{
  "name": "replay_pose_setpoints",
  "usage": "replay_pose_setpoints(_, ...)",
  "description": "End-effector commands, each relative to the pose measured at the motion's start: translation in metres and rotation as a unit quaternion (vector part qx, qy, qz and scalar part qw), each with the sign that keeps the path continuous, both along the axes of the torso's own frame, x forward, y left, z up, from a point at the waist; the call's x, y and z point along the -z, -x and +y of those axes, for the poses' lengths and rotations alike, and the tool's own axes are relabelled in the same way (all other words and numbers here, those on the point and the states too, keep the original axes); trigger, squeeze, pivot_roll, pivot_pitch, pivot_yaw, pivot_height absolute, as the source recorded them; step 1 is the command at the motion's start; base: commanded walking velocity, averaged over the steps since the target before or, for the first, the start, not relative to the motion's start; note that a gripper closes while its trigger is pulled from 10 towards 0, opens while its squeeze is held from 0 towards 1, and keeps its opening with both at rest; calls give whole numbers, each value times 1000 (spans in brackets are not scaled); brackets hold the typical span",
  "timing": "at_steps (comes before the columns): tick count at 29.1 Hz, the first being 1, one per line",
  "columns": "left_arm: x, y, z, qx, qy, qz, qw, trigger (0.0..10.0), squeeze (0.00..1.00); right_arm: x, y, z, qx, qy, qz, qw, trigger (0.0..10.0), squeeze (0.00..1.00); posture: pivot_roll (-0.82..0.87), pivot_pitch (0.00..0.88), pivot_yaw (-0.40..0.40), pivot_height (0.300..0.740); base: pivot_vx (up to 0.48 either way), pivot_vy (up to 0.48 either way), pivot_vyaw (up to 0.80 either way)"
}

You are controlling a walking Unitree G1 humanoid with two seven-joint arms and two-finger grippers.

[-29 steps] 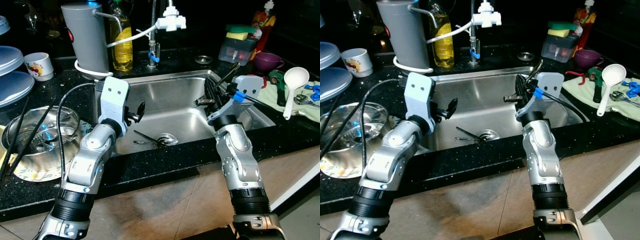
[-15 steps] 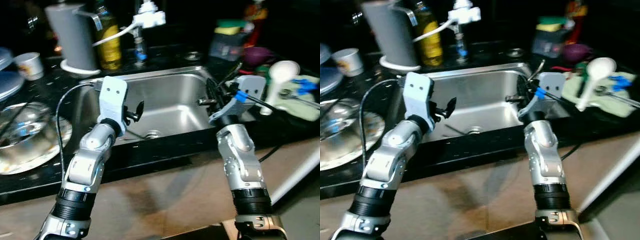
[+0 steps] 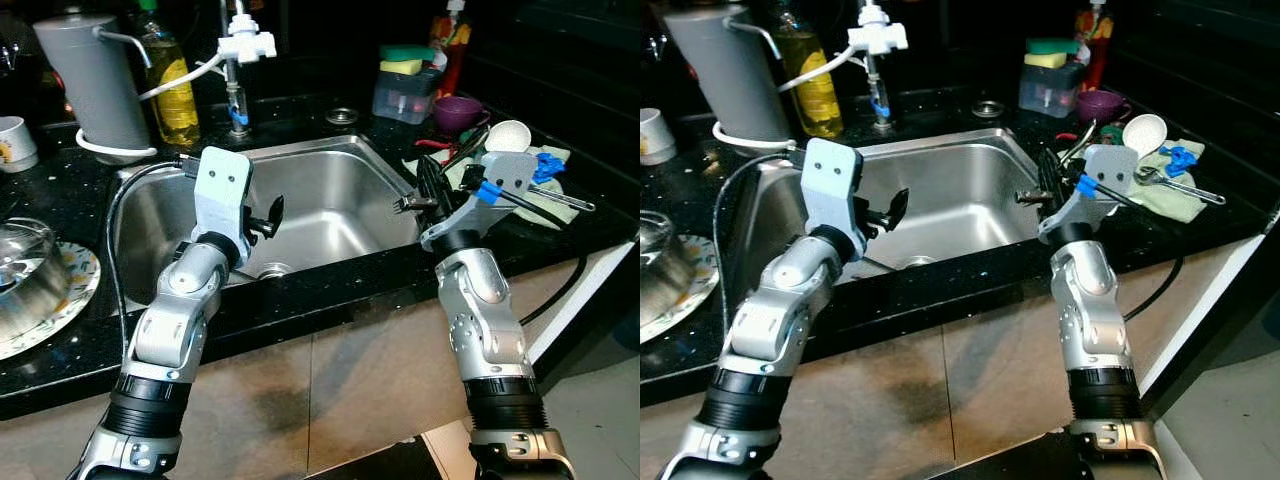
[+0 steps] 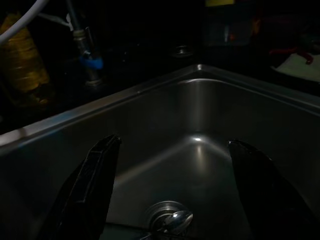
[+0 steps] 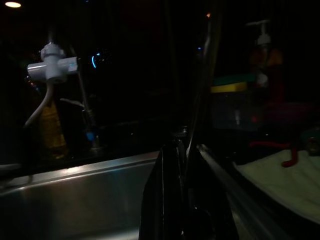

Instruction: Kitchen organization

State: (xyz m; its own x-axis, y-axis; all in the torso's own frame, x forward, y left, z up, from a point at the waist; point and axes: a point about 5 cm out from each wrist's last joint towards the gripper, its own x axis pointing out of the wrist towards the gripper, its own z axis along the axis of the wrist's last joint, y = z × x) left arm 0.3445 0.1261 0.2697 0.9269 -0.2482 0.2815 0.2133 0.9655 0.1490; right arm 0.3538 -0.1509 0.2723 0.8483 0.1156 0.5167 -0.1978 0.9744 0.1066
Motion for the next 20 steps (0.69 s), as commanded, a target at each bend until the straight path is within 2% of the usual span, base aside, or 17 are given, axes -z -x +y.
replay_pose_setpoints(1, 5, -1, 2, -2, -13, 8, 1000, 10000, 0, -5, 0, 4, -10, 1, -7, 1000, 10000, 0, -62, 133, -5, 740, 0, 0, 0)
replay_pose_setpoints(2, 5, -1, 2, -2, -13, 8, 1000, 10000, 0, -5, 0, 4, -10, 1, -7, 1000, 10000, 0, -62, 133, -5, 740, 0, 0, 0)
replay_pose_setpoints(4, 6, -1, 0, 11, -41, 8, 999, 10000, 0, -7, -5, 6, -19, -1, -10, 1000, 10000, 0, -60, 132, -5, 740, 0, 0, 0)
replay_pose_setpoints(7, 4, -3, -2, 19, -80, 4, 997, 10000, 0, -9, -20, 14, -35, 8, 1, 999, 10000, 0, -60, 134, -3, 740, 0, 0, 0)
replay_pose_setpoints(11, 3, -5, 0, 13, -100, 4, 995, 10000, 0, -9, -29, 19, -52, 17, 12, 998, 10000, 0, -58, 137, -3, 740, 0, 0, 0)
replay_pose_setpoints(13, 2, -7, 3, 5, -140, 4, 990, 10000, 0, -11, -40, 25, -65, 40, 25, 997, 10000, 0, -55, 143, -5, 740, 0, 0, 0)
replay_pose_setpoints(14, 2, -7, 3, 5, -140, 4, 990, 10000, 0, -11, -40, 25, -65, 40, 25, 997, 10000, 0, -55, 143, -5, 740, 0, 0, 0)
replay_pose_setpoints(17, 1, -8, 11, -12, -187, 10, 982, 10000, 0, -11, -51, 31, -81, 74, 53, 993, 10000, 0, -36, 162, -18, 740, 0, 0, 0)
replay_pose_setpoints(20, -3, -7, 19, -19, -205, 16, 978, 10000, 0, -9, -58, 36, -89, 102, 77, 988, 10000, 0, -26, 175, -24, 740, 0, 0, 0)
